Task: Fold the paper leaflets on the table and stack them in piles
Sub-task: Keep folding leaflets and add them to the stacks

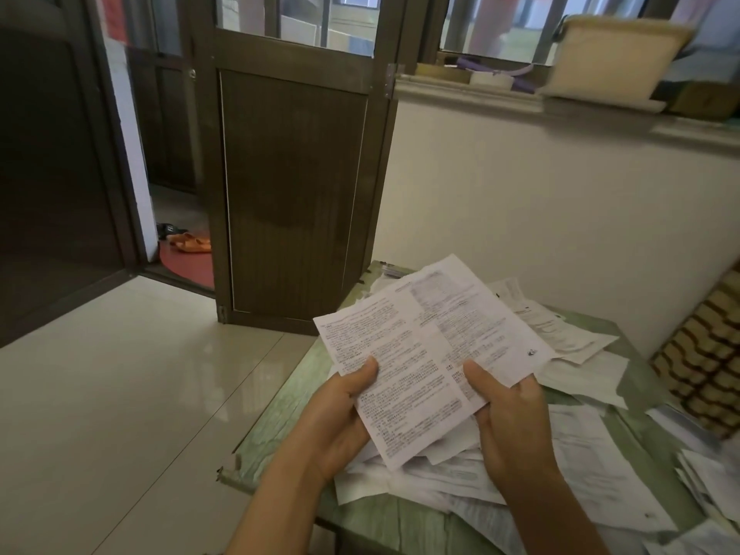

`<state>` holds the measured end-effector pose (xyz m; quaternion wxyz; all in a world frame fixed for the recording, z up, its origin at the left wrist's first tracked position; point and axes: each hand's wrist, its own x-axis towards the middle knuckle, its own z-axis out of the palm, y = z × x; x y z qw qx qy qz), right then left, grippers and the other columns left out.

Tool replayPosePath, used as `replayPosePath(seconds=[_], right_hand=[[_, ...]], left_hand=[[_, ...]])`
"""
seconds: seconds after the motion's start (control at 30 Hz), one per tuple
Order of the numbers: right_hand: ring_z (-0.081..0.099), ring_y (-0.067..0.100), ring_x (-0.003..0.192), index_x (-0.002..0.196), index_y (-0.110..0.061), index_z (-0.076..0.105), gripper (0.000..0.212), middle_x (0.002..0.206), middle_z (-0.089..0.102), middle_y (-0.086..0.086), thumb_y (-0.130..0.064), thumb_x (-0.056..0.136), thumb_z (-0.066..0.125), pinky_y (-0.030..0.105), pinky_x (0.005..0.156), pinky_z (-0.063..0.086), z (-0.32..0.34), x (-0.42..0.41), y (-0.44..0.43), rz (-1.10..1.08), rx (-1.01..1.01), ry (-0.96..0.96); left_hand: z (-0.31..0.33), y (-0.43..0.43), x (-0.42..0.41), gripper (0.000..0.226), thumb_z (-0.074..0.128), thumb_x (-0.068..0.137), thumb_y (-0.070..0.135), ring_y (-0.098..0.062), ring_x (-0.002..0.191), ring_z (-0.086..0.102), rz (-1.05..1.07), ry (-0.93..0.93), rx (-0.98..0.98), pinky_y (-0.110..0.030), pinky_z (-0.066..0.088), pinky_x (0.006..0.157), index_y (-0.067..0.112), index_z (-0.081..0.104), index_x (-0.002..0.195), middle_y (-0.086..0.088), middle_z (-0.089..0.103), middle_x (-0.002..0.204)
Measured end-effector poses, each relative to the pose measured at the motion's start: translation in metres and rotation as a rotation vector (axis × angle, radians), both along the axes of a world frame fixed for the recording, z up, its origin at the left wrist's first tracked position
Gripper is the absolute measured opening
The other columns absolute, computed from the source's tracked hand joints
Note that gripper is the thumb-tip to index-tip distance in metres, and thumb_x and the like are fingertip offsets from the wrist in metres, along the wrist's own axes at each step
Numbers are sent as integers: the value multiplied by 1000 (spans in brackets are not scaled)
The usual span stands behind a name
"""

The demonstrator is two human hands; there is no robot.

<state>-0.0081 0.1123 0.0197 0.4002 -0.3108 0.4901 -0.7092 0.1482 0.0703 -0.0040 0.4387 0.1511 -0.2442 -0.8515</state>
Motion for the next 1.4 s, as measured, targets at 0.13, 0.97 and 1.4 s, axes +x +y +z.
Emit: replayPosePath(seconds=[0.13, 0.97, 1.4], right_hand=[[66, 17, 101, 115, -18, 61, 36, 108, 70, -2, -1, 83, 62, 45, 89, 53, -6, 0, 0, -75, 12, 121], [10, -1, 140, 140, -33, 33, 62, 150, 24, -13, -19, 81, 35, 16, 115, 1, -51, 17, 5, 219, -153, 1512], [38, -2, 116, 126, -17, 55, 32, 128, 47, -10, -22, 94, 51, 7, 94, 26, -20, 17, 10, -75, -78, 1300]], left_hand=[[0, 1, -3, 50, 49, 80, 4, -37, 115, 57, 26, 10, 27, -51, 43, 97, 10, 50, 130, -19, 62, 122], [3, 3, 0, 36, 44, 92, 26, -34, 111, 59, 31, -56, 61, -47, 47, 88, 11, 53, 124, -18, 64, 118], [3, 8, -10, 22, 48, 95, 19, -26, 100, 66, 48, -384, -75, -40, 53, 86, 14, 60, 112, -8, 72, 104]])
